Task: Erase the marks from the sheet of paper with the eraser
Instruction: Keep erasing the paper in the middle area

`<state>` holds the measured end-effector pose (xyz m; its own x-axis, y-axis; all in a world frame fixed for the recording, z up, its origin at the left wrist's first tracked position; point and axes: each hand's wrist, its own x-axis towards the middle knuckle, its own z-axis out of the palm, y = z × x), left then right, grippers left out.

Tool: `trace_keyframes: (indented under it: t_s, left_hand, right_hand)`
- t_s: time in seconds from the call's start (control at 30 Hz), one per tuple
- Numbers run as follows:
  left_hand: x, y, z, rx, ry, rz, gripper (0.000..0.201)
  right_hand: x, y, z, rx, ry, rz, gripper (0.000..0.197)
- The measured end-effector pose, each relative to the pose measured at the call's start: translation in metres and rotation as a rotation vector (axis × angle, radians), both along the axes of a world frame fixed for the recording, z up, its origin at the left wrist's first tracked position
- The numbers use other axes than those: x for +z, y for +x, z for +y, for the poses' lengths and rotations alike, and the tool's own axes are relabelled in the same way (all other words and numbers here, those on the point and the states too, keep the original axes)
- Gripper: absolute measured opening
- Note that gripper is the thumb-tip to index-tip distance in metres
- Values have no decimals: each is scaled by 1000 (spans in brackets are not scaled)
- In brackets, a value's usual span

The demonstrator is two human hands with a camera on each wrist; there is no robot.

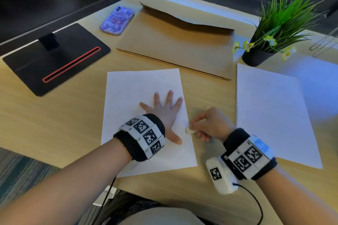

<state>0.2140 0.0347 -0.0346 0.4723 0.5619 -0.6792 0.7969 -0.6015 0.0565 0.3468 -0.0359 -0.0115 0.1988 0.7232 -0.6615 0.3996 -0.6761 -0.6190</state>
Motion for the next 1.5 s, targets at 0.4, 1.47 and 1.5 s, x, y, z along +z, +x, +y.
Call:
trace_keyframes:
  t_s: [0.4,1.47,1.5]
  left_hand:
    - [2,-1,1,-6,7,-7,128]
    - [3,-28,18,-65,96,-212,122]
    - [3,-28,19,-67,96,-214,122]
  right_hand:
    - [4,-4,4,14,33,-95,2]
    - [-2,-25,27,204,-80,27,14]
    - [-2,-23,32,180,-68,22,15]
